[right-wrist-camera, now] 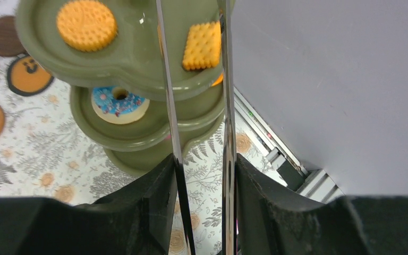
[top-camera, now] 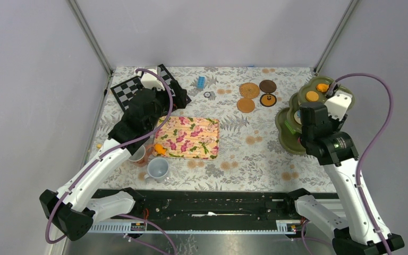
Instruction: Serve the afternoon tea
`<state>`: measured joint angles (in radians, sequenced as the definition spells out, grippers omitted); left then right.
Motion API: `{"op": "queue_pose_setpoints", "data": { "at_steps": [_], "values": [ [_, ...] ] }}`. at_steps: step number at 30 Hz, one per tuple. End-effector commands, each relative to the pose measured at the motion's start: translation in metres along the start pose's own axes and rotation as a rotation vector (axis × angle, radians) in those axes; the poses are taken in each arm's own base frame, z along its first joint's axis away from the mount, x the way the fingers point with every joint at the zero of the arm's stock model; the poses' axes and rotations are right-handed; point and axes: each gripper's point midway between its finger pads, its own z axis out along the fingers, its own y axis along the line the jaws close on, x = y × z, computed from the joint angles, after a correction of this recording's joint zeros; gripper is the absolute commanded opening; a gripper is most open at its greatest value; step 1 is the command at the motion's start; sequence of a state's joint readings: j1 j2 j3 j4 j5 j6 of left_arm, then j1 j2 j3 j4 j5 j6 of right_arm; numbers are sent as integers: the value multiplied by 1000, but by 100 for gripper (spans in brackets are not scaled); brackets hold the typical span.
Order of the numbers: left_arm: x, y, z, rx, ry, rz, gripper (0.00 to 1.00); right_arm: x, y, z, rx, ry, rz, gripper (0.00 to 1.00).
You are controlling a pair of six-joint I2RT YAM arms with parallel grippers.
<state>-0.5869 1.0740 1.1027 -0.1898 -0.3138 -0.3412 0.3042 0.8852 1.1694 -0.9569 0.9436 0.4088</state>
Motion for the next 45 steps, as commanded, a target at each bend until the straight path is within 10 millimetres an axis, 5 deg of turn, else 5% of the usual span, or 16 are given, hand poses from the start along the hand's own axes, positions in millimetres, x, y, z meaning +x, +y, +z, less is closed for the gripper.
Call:
{"op": "queue_pose_setpoints", "data": {
  "at_steps": [1, 8, 11, 16, 20, 25, 31, 37, 45],
  "values": [
    [-27, -11, -8, 40, -61, -28, 99, -42, -16, -21, -39, -85, 79, 47],
    [-24, -12, -5, 42, -52, -24, 99, -79, -37, -50, -116, -186, 119, 50],
    [-24, -12, -5, 45, -53, -22, 99, -100, -8, -67, -343, -274, 86, 50],
    [-24, -7, -4, 16, -57, -7, 99, -106, 84, -110, -869, -336, -31, 51],
    [-26, 0, -4, -20, -69, 7, 99, -82, 155, -125, -1176, -228, -121, 50],
    [-29, 16, -6, -98, -103, 27, 99, -47, 218, -131, -1406, -100, -147, 49],
    [-32, 43, -6, -243, -140, 69, 99, 32, 285, -140, -1475, 16, -355, 50],
    [-40, 50, -7, -305, -159, 60, 99, 85, 326, -143, -1551, 56, -459, 50],
    [-35, 50, 1, -327, -117, 62, 99, 139, 374, -171, -1693, 78, -636, 51]
  ]
}}
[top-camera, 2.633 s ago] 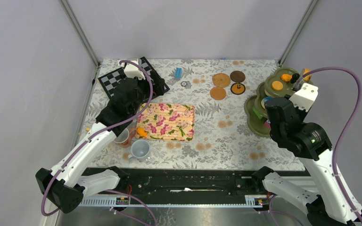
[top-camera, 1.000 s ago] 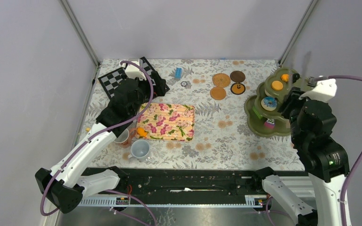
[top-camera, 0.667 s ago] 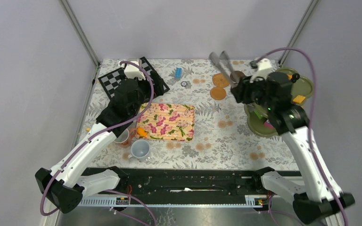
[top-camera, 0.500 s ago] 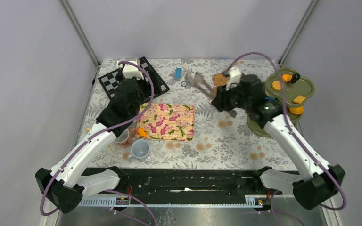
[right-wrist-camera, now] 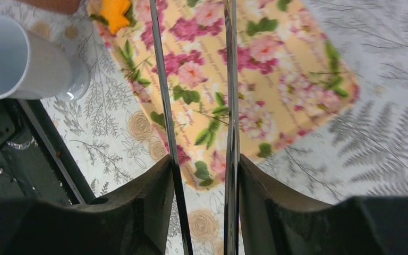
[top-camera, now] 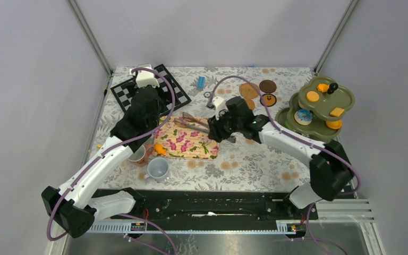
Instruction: Serve the afternoon tea
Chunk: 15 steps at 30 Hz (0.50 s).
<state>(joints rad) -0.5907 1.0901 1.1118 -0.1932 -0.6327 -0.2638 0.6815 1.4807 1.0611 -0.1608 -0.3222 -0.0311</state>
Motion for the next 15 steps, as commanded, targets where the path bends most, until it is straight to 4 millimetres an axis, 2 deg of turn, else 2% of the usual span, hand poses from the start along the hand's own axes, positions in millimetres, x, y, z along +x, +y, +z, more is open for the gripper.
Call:
{"op": "queue_pose_setpoints", "data": {
  "at_steps": [1, 9, 15],
  "values": [
    [-16, -3, 5, -31, -16, -14, 99, -24, 29, 31, -109, -43, -145, 51],
    [-6, 0, 10, -57, 17, 20, 99, -2, 50, 80, -155, 88, -220, 51],
    [-6, 1, 10, -66, 27, 45, 99, 10, 60, 93, -161, 137, -239, 51]
  ]
}}
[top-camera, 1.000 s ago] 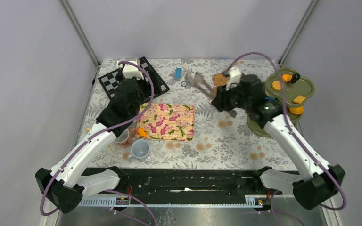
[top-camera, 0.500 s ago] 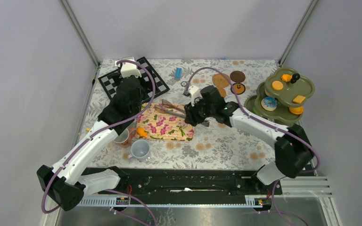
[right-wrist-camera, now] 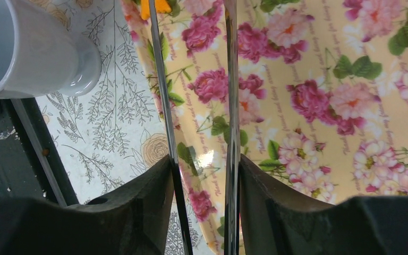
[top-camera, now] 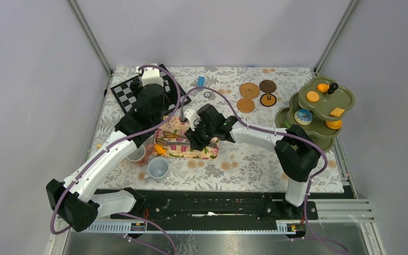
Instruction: Serve the afternoon tea
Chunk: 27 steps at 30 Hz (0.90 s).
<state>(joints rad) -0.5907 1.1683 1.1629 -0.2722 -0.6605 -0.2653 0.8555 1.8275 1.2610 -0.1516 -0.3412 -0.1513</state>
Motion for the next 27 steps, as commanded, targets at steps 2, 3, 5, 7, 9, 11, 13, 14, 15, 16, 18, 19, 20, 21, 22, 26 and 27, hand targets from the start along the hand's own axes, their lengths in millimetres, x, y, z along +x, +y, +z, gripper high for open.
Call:
{"op": "queue_pose_setpoints", "data": {
  "at_steps": [2, 3, 5, 7, 9, 11, 13, 14, 15, 16, 18, 19, 20, 21, 22, 26, 27],
  "values": [
    [-22, 1, -3, -17, -44, -17, 99, -17, 12, 2, -8, -17, -56, 51],
    [-20, 2, -3, -17, -41, -15, 99, -16, 13, 2, -4, -14, -59, 52],
    [-18, 1, -2, -15, -37, -16, 99, -12, 16, 2, 3, -3, -66, 52],
    [-15, 1, -2, -15, -32, -16, 99, -8, 20, 3, 9, 9, -76, 53],
    [-14, 1, -2, -14, -30, -18, 99, -4, 21, 4, 22, 24, -88, 53],
    [-13, 2, -3, -13, -30, -20, 99, 0, 23, 5, 39, 43, -106, 54],
    [-13, 3, -4, -13, -31, -22, 99, 4, 22, 6, 63, 64, -124, 54],
    [-13, 3, -4, -13, -32, -23, 99, 5, 23, 6, 75, 72, -132, 55],
    [-13, 3, -5, -13, -32, -24, 99, 7, 22, 7, 86, 84, -140, 55],
    [-13, 4, -5, -13, -32, -24, 99, 8, 22, 8, 102, 93, -149, 55],
    [-12, 4, -5, -13, -31, -24, 99, 11, 19, 9, 139, 110, -165, 55],
    [-12, 4, -5, -13, -31, -26, 99, 12, 16, 9, 168, 122, -172, 54],
    [-11, 4, -5, -13, -30, -25, 99, 13, 14, 9, 184, 138, -177, 54],
    [-10, 4, -5, -12, -28, -26, 99, 14, 12, 9, 201, 146, -183, 54],
    [-11, 4, -6, -11, -29, -27, 99, 14, 11, 8, 212, 151, -185, 54],
    [-11, 4, -6, -10, -31, -27, 99, 13, -1, 1, 290, 156, -179, 54],
    [-11, 4, -6, -10, -30, -26, 99, 13, -3, 0, 306, 154, -175, 54]
  ]
}}
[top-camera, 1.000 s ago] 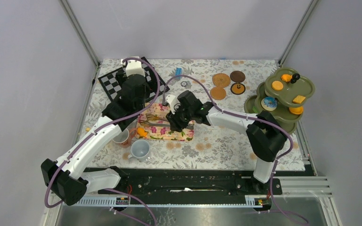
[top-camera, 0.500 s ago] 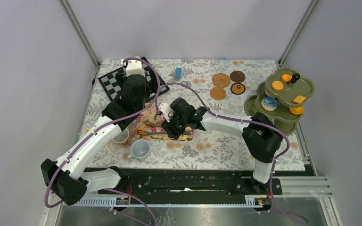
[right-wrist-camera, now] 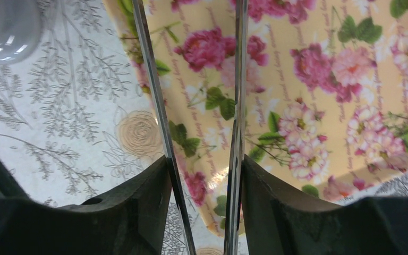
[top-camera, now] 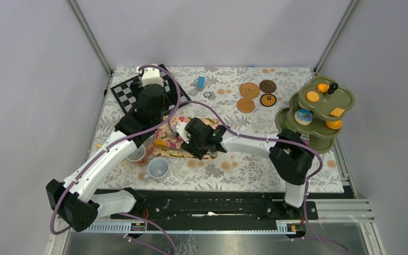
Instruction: Serve the afternoon tea
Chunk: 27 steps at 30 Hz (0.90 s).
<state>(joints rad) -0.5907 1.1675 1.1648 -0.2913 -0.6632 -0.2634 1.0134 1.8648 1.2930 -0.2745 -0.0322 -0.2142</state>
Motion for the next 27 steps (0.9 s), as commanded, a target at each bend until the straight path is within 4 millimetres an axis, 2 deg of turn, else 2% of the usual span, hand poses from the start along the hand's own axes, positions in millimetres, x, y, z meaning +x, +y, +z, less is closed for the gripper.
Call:
{"op": "queue_pose_setpoints", "data": {
  "at_steps": [1, 7, 18, 27],
  "values": [
    [-13, 2, -5, -4, -42, -39, 99, -12, -23, -11, 131, -10, -2, 53],
    [-14, 1, -6, 7, -42, -40, 99, -15, -29, -18, 167, -27, 26, 53],
    [-17, 1, -8, 13, -47, -38, 99, -45, -6, -35, 35, -204, -19, 54],
    [-16, -1, -6, 21, -50, -34, 99, -45, 0, -22, -5, -183, -23, 54]
  ]
}}
